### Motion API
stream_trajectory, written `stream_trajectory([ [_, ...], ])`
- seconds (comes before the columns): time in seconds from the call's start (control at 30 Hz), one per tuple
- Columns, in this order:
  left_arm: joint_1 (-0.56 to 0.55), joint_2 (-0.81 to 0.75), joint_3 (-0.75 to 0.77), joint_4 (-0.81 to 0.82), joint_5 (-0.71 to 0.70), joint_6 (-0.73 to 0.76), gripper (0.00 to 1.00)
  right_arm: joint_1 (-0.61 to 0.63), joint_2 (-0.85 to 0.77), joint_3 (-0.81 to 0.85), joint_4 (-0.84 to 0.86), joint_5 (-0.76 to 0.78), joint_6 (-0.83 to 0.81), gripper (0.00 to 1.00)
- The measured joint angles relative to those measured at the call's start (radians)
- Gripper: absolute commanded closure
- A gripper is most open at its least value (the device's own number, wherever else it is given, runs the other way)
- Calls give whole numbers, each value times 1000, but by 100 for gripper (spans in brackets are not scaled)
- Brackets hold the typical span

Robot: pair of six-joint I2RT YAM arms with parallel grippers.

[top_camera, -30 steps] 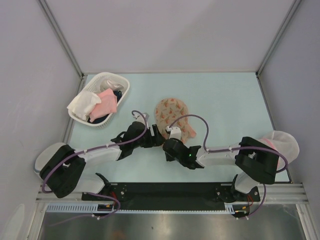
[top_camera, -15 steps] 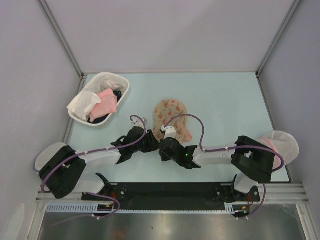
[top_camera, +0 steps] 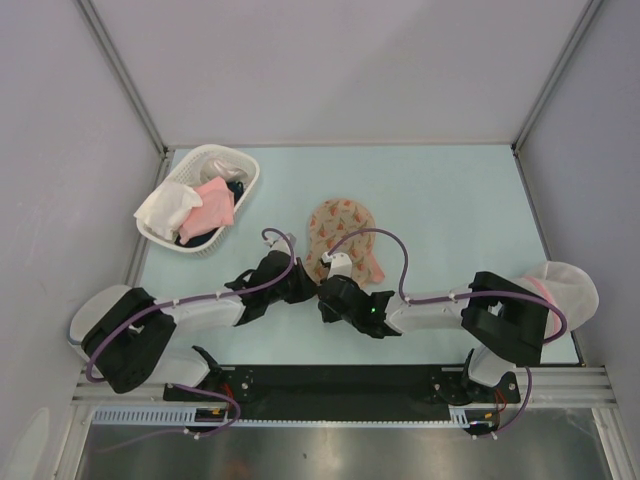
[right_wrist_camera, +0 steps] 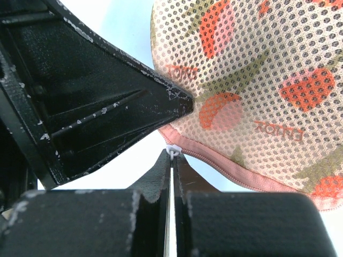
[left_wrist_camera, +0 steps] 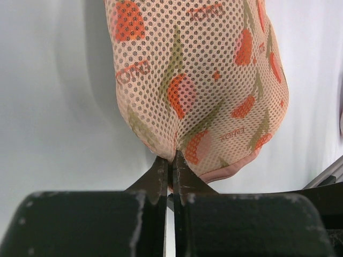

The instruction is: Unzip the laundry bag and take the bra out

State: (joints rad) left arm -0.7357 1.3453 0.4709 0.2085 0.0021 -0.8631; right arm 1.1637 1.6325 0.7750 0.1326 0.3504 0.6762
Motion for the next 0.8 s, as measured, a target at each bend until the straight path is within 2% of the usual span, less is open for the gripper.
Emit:
stream_trajectory([
  [0.37,8,2,5,-10,6,5,100,0,0,0,0,3,1,100],
  [0.8,74,32,30,-14,56,43,100,-1,-50,-56,-7,51,27,100],
])
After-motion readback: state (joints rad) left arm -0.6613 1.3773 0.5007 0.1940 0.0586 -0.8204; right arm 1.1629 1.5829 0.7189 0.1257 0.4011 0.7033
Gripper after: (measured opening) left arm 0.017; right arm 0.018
